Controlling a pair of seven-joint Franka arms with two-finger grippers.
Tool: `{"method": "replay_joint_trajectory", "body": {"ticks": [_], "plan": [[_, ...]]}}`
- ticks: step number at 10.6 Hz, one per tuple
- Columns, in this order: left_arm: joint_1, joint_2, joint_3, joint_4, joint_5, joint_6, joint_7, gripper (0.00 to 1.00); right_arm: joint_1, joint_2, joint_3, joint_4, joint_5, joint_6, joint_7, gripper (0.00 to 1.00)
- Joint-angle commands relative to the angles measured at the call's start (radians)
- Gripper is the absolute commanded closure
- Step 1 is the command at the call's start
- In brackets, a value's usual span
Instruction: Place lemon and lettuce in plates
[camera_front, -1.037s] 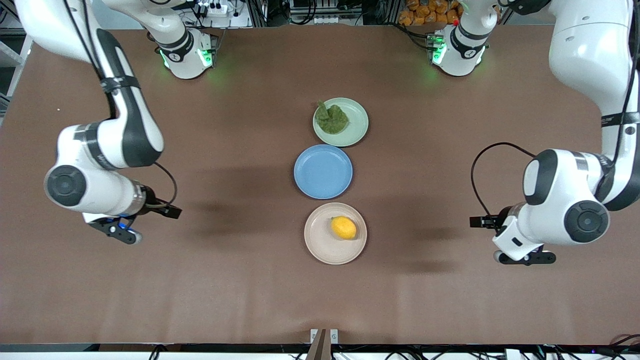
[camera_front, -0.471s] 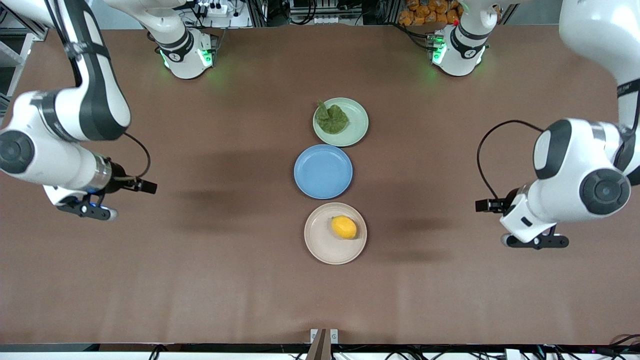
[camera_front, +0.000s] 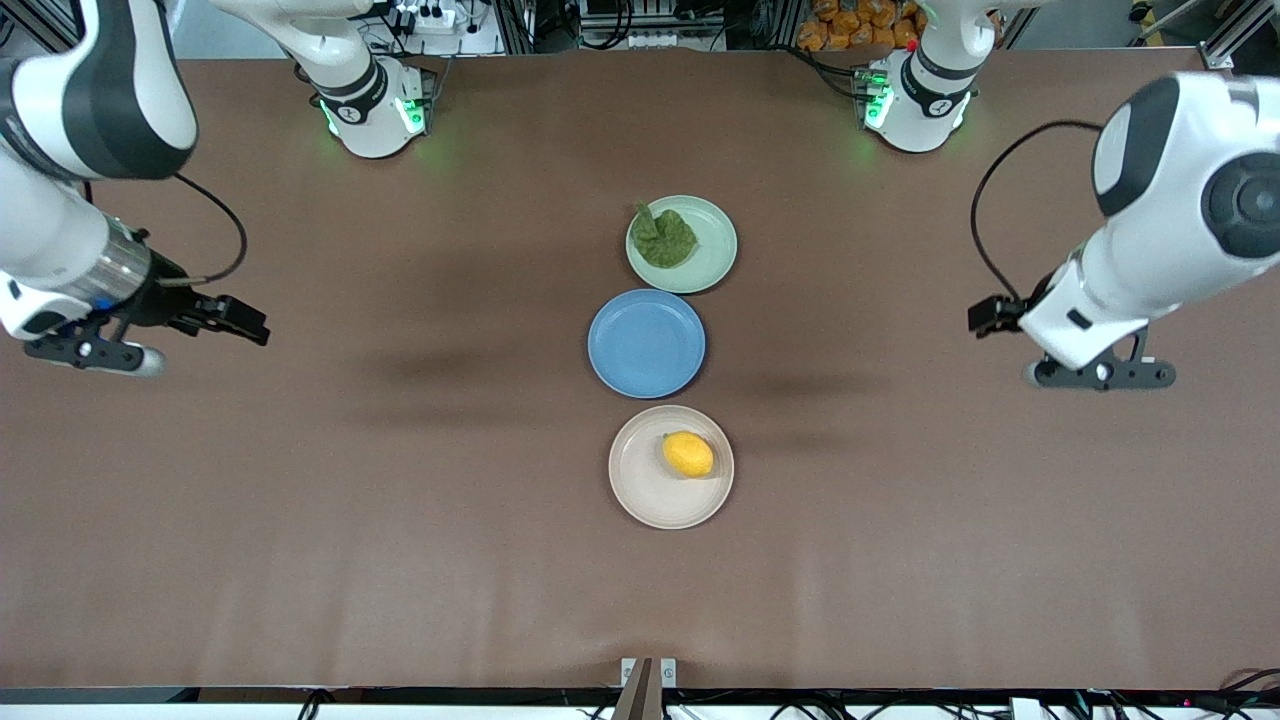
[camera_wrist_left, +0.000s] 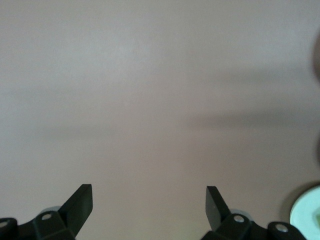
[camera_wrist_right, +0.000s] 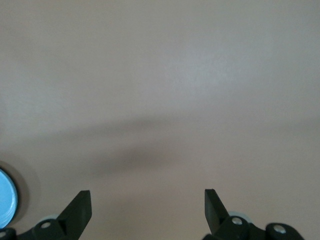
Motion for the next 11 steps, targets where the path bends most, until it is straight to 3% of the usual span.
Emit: {"method": "replay_joint_trajectory", "body": {"ticks": [1, 4, 7, 11], "plan": [[-0.01, -0.112, 0.015, -0.049, -0.058, -0.062, 0.028, 0.0, -0.027, -0.042, 0.013, 0.03, 0.017, -0.001, -0.04, 0.0], [-0.019, -0.12, 0.013, 0.049, -0.061, -0.162, 0.03, 0.0, -0.027, -0.042, 0.018, 0.163, -0.115, -0.14, -0.038, 0.0], [-0.019, -0.116, 0.036, 0.097, -0.069, -0.162, 0.03, 0.0, -0.033, -0.042, 0.016, 0.216, -0.107, -0.185, -0.04, 0.0], [-0.02, -0.117, 0.125, 0.124, -0.133, -0.162, 0.133, 0.0, -0.033, -0.053, 0.015, 0.234, -0.041, -0.213, -0.04, 0.0]]}}
